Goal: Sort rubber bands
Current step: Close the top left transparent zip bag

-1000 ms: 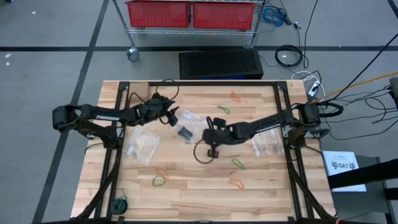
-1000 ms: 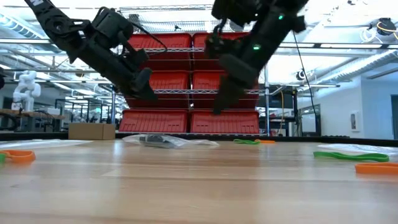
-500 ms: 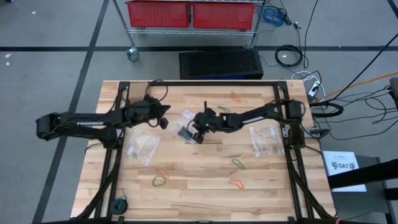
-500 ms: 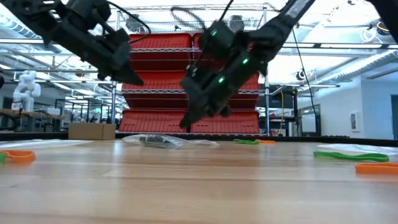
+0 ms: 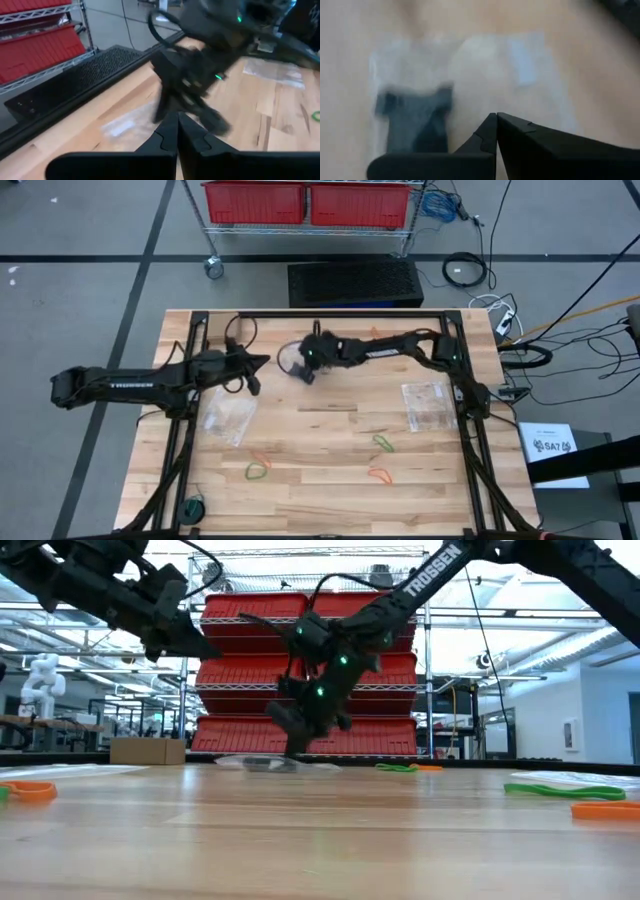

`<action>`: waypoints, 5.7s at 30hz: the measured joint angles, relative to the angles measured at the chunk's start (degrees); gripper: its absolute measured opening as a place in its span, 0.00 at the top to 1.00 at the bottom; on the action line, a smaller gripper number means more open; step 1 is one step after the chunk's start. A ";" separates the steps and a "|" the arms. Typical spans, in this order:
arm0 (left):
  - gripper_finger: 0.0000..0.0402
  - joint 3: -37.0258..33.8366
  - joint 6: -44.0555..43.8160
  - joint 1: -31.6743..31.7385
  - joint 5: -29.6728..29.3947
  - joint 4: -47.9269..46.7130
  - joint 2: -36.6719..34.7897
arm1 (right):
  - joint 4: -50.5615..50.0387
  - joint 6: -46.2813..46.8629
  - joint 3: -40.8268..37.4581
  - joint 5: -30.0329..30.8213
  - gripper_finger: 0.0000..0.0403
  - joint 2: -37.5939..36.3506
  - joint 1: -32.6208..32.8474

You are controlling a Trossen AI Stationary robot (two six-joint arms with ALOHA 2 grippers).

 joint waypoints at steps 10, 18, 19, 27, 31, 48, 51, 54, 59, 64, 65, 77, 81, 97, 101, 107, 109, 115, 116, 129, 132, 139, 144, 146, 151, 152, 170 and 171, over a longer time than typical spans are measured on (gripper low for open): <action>0.99 0.00 0.02 -0.03 -0.93 -4.91 -5.52 | -5.91 -8.67 -5.32 4.85 1.00 -15.58 1.16; 0.99 0.02 -0.02 -0.03 -1.05 -6.96 -7.63 | -8.11 10.10 -31.35 7.87 1.00 -33.54 9.67; 0.99 0.02 -0.03 -0.03 -1.05 -6.94 -7.39 | -9.54 14.61 -34.10 7.95 1.00 -35.61 10.55; 0.99 0.02 -0.06 -0.01 -1.05 -6.10 -5.44 | -29.26 41.02 -46.00 11.91 1.00 -44.72 15.21; 0.98 0.02 -1.29 -0.01 -1.05 -6.02 -4.65 | -38.47 49.89 -46.15 11.30 1.00 -45.14 16.95; 0.98 0.04 -1.51 -0.01 -1.05 -6.04 -0.50 | -38.83 50.80 -45.36 -7.46 1.00 -33.73 9.39; 0.98 0.04 -1.49 -0.01 -1.05 -5.98 -0.28 | -34.18 50.50 -43.43 -4.72 1.00 -34.07 7.68; 0.98 0.04 -1.49 -0.01 -1.05 -5.96 -0.27 | -28.95 48.31 -41.84 0.03 1.00 -35.98 6.53; 0.98 0.04 -1.46 -0.01 -1.05 -6.15 -0.27 | -20.61 35.36 -39.00 1.45 1.00 -40.51 5.91; 0.98 0.04 -1.46 -0.01 -1.05 -6.50 -0.27 | -27.60 27.07 -38.39 2.31 1.00 -42.32 5.58; 0.98 0.04 -1.46 -0.01 -1.05 -6.52 -0.27 | -29.82 25.30 -38.48 3.28 1.00 -41.95 5.59; 0.98 0.04 -1.40 -0.01 -1.05 -6.95 -0.24 | -37.13 27.18 -39.38 1.78 1.00 -33.82 5.61; 0.98 0.04 -1.40 -0.01 -1.05 -7.05 -0.11 | -34.57 31.19 -39.15 -6.89 1.00 -30.23 6.32; 0.98 0.04 -1.38 -0.01 -1.05 -6.89 1.46 | -7.85 11.51 -38.97 -5.25 1.00 -39.93 12.75; 0.98 0.04 -1.18 -0.01 -1.03 -6.69 1.46 | -2.72 -1.15 -38.93 -5.19 1.00 -37.50 12.34; 0.98 0.07 -0.14 -0.01 -0.61 -6.40 2.67 | 6.93 -18.27 -38.89 -7.78 1.00 -31.56 11.19; 0.98 0.07 0.15 -0.01 -0.53 -6.29 3.50 | 8.86 -21.03 -38.89 -7.70 1.00 -29.70 10.05; 0.98 0.07 0.17 -0.01 -0.48 -5.99 6.29 | 7.81 -18.11 -38.88 -8.28 1.00 -25.19 6.92; 0.98 0.07 0.17 -0.01 -0.46 -5.99 6.75 | 6.87 -15.23 -38.87 -9.23 1.00 -24.94 6.61; 0.98 0.08 0.09 -0.01 -0.42 -4.58 8.39 | -6.98 37.90 -38.51 -10.03 1.00 -25.14 12.44; 0.98 0.07 0.11 -0.01 -0.41 -4.70 8.39 | -3.75 41.40 -38.67 -11.99 1.00 -25.25 14.83; 0.98 0.07 0.35 -0.01 -0.42 -4.76 8.39 | 5.35 27.09 -38.98 -7.60 1.00 -29.76 18.14; 0.98 0.07 1.36 -0.01 -0.42 -4.75 8.39 | 8.73 -0.13 -39.06 -3.44 1.00 -30.18 17.57; 0.98 0.09 1.60 -0.01 -0.42 -4.70 8.39 | 14.10 -6.63 -38.92 -6.09 1.00 -29.21 16.26; 0.98 0.08 1.60 -0.01 -0.42 -4.74 8.39 | 21.93 -10.25 -38.49 -13.53 1.00 -23.71 12.86; 0.98 0.08 1.60 -0.01 -0.42 -4.80 8.39 | 21.94 -10.44 -37.90 -13.63 1.00 -22.70 12.47; 0.98 0.07 1.55 -0.01 -0.44 -6.14 8.39 | -4.70 16.64 -24.01 -1.18 1.00 -14.28 12.49; 0.98 0.07 1.53 -0.01 -0.44 -6.55 8.39 | -6.27 18.64 -24.01 -0.60 1.00 -14.44 12.56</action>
